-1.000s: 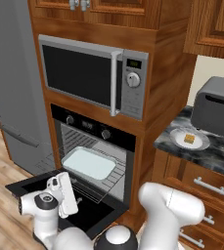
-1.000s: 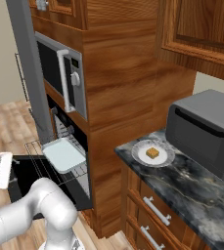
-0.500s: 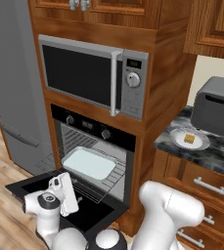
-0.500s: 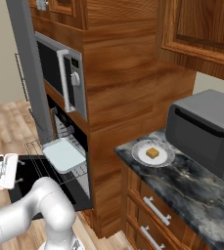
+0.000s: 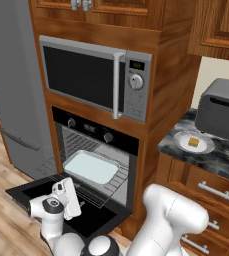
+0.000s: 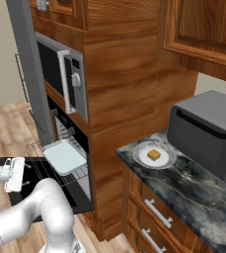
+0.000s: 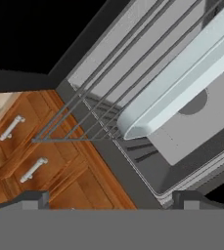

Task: Take the baked cake out of the oven and place it on the plate for cooling. Then close the oven door.

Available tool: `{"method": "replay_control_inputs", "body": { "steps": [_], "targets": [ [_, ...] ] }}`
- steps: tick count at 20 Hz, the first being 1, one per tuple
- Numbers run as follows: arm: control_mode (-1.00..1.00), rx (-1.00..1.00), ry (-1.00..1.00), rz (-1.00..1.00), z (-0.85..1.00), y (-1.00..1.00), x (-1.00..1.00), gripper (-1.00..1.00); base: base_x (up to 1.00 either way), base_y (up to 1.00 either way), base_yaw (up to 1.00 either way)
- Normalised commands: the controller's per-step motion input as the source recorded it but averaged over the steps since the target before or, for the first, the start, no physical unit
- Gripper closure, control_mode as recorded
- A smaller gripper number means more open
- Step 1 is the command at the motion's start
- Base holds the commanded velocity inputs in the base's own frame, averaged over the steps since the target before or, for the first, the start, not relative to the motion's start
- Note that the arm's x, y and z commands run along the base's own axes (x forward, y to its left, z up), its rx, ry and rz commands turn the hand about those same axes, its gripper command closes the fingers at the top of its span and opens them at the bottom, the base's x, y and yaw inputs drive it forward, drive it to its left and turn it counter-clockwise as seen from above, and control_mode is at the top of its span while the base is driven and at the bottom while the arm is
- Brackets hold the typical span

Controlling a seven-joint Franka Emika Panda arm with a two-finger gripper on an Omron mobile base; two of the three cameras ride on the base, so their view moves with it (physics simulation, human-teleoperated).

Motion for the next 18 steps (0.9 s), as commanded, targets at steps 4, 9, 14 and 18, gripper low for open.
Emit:
{"method": "replay_control_inputs", "body": {
  "steps": [4, 9, 14, 18],
  "targets": [
    [-1.00, 0.00, 0.00, 0.00, -0.36, 0.00, 0.28, -1.00, 0.00, 0.00, 0.00],
    [-1.00, 0.00, 0.00, 0.00, -0.41, 0.04, 0.21, -1.00, 0.00, 0.00, 0.00],
    [-1.00, 0.00, 0.00, 0.00, -0.29, 0.01, 0.41, -1.00, 0.00, 0.00, 0.00],
    [-1.00, 0.00, 0.00, 0.00, -0.24, 0.00, 0.50, -1.00, 0.00, 0.00, 0.00]
  ]
}}
